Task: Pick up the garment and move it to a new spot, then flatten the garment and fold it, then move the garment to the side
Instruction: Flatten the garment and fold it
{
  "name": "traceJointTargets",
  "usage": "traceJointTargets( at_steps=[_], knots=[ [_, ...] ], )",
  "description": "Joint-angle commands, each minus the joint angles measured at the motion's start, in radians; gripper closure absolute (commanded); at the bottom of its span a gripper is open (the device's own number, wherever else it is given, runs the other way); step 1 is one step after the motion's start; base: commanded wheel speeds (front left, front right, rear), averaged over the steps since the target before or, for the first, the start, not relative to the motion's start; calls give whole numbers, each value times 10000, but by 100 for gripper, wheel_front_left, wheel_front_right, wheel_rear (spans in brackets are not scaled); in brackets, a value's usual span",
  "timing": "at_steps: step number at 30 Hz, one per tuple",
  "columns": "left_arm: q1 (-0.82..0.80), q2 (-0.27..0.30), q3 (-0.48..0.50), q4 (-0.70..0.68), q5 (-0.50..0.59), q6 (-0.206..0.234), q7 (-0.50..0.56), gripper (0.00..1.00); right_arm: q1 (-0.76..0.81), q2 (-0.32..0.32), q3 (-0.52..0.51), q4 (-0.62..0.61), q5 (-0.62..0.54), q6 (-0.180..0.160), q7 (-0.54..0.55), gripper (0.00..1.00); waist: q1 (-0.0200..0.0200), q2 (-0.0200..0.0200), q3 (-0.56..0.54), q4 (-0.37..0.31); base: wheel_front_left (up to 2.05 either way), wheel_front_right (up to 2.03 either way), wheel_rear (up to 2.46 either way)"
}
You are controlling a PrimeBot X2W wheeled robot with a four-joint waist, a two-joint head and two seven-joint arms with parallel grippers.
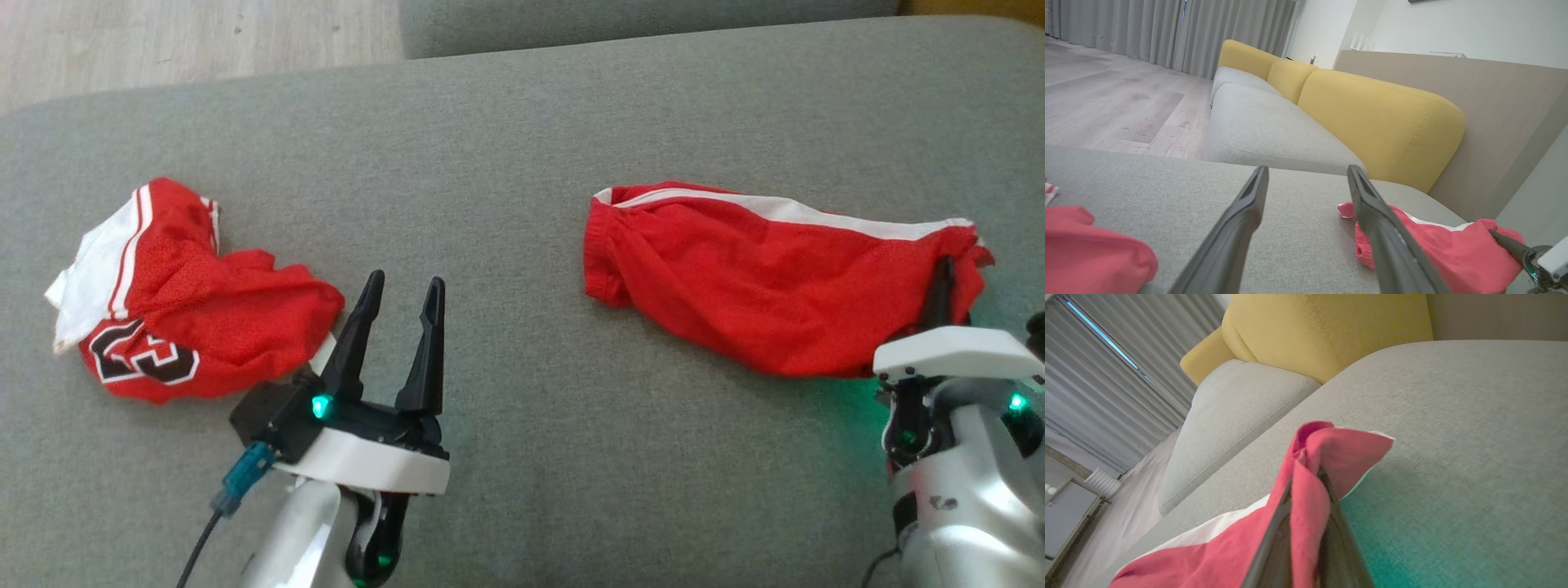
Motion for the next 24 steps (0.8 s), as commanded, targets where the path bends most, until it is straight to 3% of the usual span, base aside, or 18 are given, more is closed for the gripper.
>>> traceJointTargets(
  at_steps=[1,11,24],
  knots=[
    [-153,32,249,-244,116,8,-63,0,-258,39,319,-384,46,65,-131,100,0,0,22,48,0,0,0],
    [-49,32,268,-92,89,7,-63,0,-376,40,912,-1470,406,65,-136,100,0,0,-183,673,0,0,0],
    [121,32,236,-6,23,6,-63,0,-475,41,3762,-1875,1305,65,-137,100,0,0,-474,1469,0,0,0]
  ],
)
